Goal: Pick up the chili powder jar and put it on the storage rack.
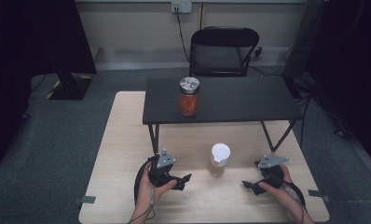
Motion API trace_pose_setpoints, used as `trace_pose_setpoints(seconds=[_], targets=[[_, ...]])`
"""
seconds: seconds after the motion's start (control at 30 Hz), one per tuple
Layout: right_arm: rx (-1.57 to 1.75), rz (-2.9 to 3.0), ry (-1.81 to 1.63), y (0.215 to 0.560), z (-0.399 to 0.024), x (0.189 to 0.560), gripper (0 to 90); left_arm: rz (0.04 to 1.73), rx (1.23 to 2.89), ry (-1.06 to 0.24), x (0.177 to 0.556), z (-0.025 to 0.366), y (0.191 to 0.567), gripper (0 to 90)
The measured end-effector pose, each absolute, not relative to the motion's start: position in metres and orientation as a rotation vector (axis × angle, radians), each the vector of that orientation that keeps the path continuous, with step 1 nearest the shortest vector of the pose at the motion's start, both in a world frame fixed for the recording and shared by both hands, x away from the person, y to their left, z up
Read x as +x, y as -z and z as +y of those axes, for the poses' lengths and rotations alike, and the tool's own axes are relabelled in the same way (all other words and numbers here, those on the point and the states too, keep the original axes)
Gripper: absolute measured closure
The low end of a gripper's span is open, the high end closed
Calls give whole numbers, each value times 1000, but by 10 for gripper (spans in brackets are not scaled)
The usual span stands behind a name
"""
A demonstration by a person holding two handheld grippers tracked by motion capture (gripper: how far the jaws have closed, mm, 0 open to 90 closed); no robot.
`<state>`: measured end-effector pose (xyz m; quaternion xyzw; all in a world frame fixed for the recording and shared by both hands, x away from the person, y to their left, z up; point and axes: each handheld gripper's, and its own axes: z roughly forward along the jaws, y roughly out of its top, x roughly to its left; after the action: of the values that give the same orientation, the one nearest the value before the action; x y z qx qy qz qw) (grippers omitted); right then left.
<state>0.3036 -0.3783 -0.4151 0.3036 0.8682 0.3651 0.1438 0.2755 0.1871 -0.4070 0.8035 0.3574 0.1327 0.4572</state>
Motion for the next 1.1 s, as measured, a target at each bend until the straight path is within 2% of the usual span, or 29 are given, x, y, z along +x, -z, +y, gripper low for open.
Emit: trace_pose_setpoints(seconds=[1.1], targets=[[875, 2503, -1053, 415, -378, 303, 0, 862, 2119, -343, 281, 176, 422, 36]])
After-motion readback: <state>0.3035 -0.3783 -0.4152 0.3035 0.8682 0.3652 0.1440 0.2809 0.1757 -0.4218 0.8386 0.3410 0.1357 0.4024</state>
